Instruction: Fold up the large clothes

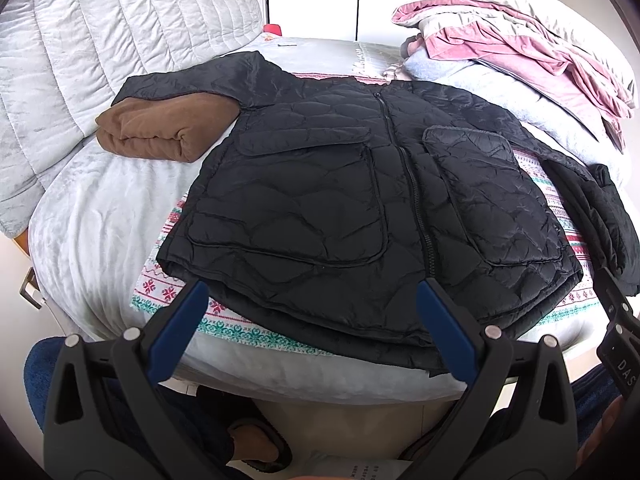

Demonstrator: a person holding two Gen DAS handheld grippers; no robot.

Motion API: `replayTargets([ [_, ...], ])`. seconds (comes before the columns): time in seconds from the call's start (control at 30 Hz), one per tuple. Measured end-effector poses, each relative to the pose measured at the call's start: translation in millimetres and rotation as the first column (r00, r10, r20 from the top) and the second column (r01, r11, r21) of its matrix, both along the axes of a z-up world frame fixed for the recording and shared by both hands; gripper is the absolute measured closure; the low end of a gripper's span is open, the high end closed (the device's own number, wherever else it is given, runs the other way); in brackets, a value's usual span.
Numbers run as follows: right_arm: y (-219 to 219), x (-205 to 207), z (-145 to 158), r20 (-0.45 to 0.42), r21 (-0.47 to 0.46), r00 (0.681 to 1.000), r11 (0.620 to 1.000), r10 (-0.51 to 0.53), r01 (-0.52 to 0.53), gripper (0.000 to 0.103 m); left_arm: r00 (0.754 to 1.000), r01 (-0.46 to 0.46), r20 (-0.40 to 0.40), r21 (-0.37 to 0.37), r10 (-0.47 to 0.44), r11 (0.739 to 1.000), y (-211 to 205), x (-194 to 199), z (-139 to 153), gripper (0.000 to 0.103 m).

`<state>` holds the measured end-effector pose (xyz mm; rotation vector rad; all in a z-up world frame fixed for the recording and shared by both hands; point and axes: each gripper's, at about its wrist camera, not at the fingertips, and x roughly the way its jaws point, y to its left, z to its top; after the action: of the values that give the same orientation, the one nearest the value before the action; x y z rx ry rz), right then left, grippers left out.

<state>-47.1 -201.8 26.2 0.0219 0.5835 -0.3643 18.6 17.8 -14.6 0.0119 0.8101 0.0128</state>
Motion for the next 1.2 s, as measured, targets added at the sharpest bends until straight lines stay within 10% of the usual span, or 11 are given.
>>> replayTargets([
  [0.27,-47,31,-21,-0.062,0.148,0.991,0.983,0.118,-0.108,0.0,0.997,-0.019,-0.073,0.02,0.02,1.0,22,18,-14,0.0],
  [0.63,-190,99,-76,-0.136,0.506,0.99,0.861,0.03,0.043,0.002,0.984,-0.073,-0.163,0.031,0.077,0.997,57,67,-54,0.0],
  [0.73,-197,111,-93,-0.205,0.528,0.978,0.846,0.042,0.075,0.023,0.975,-0.064,-0.212,0.035,0.07,0.997,53,74,-69,0.0],
  [0.83,-200,114,-106,-0.211,0.617,0.971,0.786,0.111,0.044,0.092,0.964,-0.05,-0.26,-0.001,0.048,0.999,46,80,-86,0.0],
  [1.2,-212,68,-70,-0.153,0.48,0.985,0.866,-0.076,0.141,0.1,0.967,0.016,-0.255,-0.016,-0.019,1.0,43,79,-92,0.0],
])
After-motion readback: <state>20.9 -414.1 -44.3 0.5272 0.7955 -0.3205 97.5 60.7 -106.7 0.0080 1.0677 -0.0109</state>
